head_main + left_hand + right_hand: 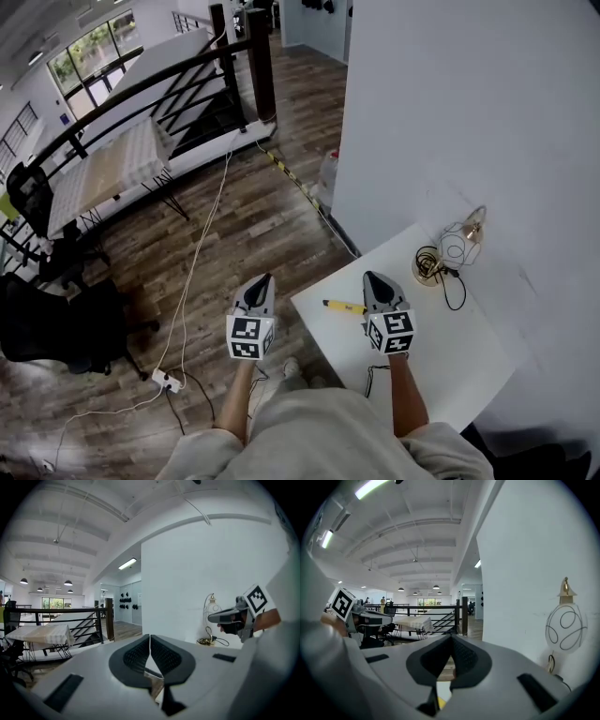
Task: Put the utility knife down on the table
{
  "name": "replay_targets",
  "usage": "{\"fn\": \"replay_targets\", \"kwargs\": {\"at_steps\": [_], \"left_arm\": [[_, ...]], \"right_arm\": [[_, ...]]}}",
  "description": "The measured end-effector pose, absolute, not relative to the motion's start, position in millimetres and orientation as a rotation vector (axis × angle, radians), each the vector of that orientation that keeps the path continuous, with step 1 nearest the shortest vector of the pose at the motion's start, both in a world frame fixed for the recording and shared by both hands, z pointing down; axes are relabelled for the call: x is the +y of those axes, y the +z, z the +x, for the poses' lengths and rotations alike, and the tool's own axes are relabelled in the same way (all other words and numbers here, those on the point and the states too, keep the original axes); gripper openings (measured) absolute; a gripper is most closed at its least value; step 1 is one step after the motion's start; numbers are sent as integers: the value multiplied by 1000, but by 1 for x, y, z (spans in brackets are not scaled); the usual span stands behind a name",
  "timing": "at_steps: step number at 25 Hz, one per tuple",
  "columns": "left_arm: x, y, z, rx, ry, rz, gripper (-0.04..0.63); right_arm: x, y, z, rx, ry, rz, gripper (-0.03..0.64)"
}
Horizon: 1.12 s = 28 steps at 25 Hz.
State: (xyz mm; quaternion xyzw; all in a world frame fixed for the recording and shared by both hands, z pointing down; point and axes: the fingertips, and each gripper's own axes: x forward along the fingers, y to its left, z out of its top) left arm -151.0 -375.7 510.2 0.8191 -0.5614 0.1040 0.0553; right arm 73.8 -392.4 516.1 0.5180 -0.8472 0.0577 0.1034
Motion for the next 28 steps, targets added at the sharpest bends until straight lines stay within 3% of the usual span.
{"fn": "replay_targets", "kwargs": {"at_steps": [28], "left_arm": [[-373, 495, -149, -1729, 273, 2499, 9]], "right_arm": [[-383, 518, 70, -2504, 164, 1495, -3]]}}
